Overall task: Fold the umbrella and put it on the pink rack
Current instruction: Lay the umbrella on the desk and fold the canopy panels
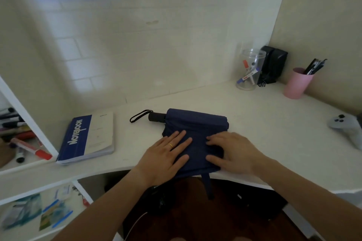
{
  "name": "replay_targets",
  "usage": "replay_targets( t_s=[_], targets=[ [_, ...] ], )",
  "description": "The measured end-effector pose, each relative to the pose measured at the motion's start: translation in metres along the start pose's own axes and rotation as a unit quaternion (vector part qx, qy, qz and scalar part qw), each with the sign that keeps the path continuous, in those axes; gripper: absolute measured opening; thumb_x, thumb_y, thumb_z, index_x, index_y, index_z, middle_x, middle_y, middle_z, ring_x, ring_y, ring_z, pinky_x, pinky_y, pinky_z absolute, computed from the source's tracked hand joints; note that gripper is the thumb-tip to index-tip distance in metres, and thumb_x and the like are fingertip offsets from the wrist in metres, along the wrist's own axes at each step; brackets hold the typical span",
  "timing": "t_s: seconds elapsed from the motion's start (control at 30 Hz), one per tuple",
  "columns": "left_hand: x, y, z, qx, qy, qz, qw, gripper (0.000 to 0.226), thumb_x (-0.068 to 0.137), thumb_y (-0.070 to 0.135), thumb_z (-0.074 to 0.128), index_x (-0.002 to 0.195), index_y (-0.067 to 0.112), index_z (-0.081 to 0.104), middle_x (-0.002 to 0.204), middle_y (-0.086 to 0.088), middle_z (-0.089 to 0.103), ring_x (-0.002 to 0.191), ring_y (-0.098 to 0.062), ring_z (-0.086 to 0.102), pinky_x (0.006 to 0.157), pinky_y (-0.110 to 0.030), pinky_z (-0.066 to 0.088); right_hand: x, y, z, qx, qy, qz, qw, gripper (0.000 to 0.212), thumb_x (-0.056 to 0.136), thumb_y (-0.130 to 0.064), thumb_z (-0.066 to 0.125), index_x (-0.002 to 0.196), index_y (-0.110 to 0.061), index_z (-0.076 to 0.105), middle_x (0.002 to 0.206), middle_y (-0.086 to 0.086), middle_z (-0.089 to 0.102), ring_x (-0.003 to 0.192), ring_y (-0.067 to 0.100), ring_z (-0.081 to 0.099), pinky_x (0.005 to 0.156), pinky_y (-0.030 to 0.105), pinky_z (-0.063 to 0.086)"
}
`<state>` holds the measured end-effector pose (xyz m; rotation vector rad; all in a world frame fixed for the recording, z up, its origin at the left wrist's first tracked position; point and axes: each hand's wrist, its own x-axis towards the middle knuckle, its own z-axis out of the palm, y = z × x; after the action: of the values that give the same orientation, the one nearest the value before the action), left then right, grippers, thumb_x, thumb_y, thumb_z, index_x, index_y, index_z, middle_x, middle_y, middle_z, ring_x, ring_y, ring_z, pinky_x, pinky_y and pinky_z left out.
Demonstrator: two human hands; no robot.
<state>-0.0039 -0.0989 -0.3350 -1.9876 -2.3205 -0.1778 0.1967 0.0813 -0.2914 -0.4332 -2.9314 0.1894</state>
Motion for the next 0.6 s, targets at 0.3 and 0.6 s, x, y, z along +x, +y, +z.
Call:
replay_targets(
  t_s=[0.3,0.6],
  targets=[
    [-0.003,0.001,0.003,-0.013,0.022,-0.003,1.0,0.06,0.105,0.06,0.006,0.16,0.039,0.001,0.169,0.012,-0.007,0.155,-0.005,-0.009,0.128,-0.034,0.004,0.121,0.043,-0.055,0.295,-0.149,0.382,0.863,0.032,0.087,-0.032,0.073,0.108,-0.008,0.07,0.116,0.009,0.068,0.103,0.026,0.065,0.088,0.038,0.056],
    [-0.002,-0.002,0.004,-0.015,0.03,0.0,0.999,0.06,0.105,0.061,0.007,0.161,0.039,0.002,0.17,0.011,-0.005,0.156,-0.006,-0.006,0.128,-0.034,0.003,0.113,0.03,-0.069,0.397,0.003,0.213,0.893,0.011,0.091,-0.018,0.071,0.095,-0.009,0.074,0.111,0.008,0.075,0.108,0.027,0.067,0.09,0.033,0.055]
  ],
)
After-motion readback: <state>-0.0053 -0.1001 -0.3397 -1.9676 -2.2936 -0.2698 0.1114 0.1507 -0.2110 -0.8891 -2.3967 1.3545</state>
